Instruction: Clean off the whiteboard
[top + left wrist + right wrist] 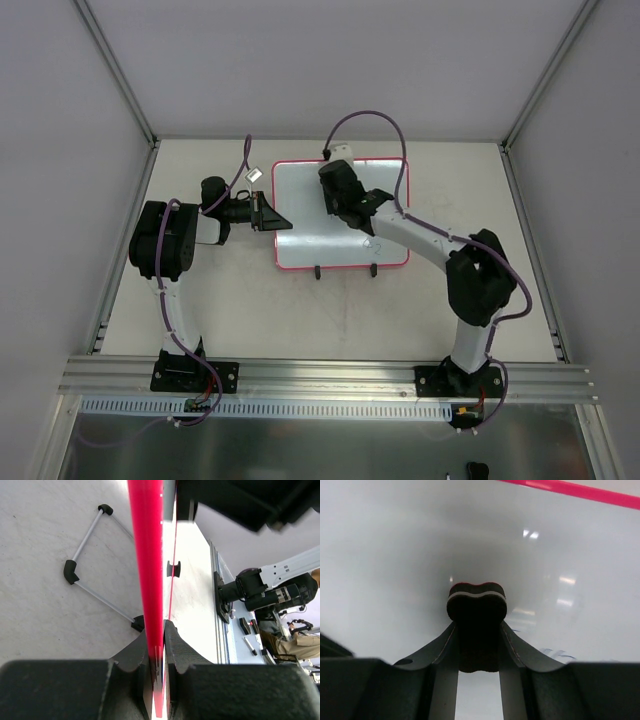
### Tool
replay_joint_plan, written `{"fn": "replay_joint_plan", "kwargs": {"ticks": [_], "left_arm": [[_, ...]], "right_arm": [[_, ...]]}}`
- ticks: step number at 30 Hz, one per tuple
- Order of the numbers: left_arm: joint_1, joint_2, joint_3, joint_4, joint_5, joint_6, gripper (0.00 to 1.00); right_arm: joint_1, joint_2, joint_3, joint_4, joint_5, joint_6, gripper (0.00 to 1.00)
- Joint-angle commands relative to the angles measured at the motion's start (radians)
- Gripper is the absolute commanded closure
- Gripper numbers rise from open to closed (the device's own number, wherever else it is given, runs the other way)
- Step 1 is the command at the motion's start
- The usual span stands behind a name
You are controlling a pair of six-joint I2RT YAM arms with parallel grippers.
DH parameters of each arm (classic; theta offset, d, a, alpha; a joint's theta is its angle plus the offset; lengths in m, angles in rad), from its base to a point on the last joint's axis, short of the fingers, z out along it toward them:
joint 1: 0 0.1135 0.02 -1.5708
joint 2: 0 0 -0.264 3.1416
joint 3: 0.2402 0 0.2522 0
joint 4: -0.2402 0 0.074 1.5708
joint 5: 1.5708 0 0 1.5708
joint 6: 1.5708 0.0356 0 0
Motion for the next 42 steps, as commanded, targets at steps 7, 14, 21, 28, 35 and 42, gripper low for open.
{"fn": "replay_joint_plan", "kwargs": {"ticks": [7,14,21,28,35,42], "left_arm": [[-0.038,-0.004,-0.023,0.01,-0.071,0.121,1.0],[-0.038,-0.004,-0.026,0.008,-0.071,0.121,1.0],[-0.038,-0.005,-0.026,0.008,-0.071,0.124,1.0],[-0.038,-0.004,-0.025,0.008,-0.068,0.122,1.0],[-0.038,-0.004,-0.023,0.008,-0.068,0.122,1.0],[-0.038,-0.004,-0.023,0.008,-0.066,0.124,1.0]], "right_arm": [[-0.162,-0.178,-0.252,0.014,0.151,0.056,1.0],[-0.15,-0.178,-0.316,0.094,0.113,0.068,1.0],[-0.05,-0.12,-0.275,0.116,0.114,0.059,1.0],[0.075,-0.057,-0.186,0.134,0.11,0.037,1.0],[0.146,-0.002,-0.155,0.188,0.051,-0.013,1.0],[0.14,0.001,-0.167,0.191,0.07,-0.026,1.0]]}}
